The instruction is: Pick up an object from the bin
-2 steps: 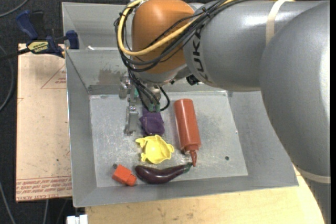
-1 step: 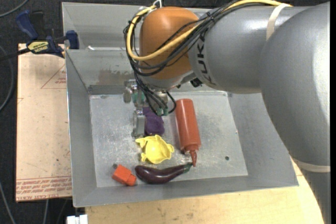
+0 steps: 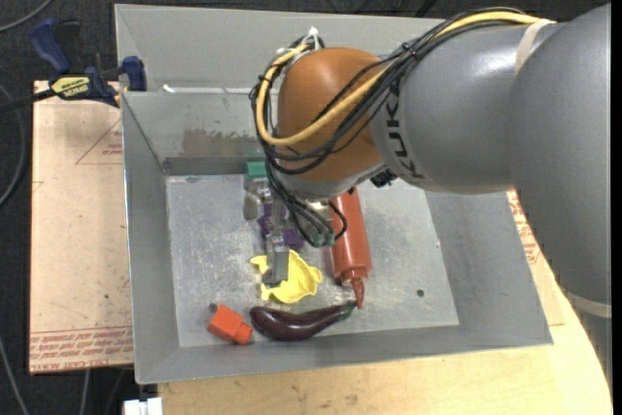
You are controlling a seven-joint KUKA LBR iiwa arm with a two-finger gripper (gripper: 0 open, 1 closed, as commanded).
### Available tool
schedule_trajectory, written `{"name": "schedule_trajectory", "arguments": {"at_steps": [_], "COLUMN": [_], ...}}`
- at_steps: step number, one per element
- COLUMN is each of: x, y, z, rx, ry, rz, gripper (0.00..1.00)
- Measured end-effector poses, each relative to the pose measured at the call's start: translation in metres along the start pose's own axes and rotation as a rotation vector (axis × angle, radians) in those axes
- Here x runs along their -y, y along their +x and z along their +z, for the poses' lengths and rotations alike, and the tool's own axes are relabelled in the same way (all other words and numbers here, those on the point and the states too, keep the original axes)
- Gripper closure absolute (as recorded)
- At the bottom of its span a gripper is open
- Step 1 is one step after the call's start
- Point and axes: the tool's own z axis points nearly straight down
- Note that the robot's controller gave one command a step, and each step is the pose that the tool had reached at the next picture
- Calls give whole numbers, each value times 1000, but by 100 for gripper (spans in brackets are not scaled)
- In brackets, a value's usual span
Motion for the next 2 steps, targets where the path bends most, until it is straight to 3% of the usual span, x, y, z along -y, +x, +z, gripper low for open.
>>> {"name": "schedule_trajectory", "arguments": {"at_steps": [1, 2], "x": [10, 57], "y": [17, 58], "z": [17, 78], "rx": [14, 8], "ry": [-5, -1], "rz": [-121, -56], "gripper": [0, 100]}}
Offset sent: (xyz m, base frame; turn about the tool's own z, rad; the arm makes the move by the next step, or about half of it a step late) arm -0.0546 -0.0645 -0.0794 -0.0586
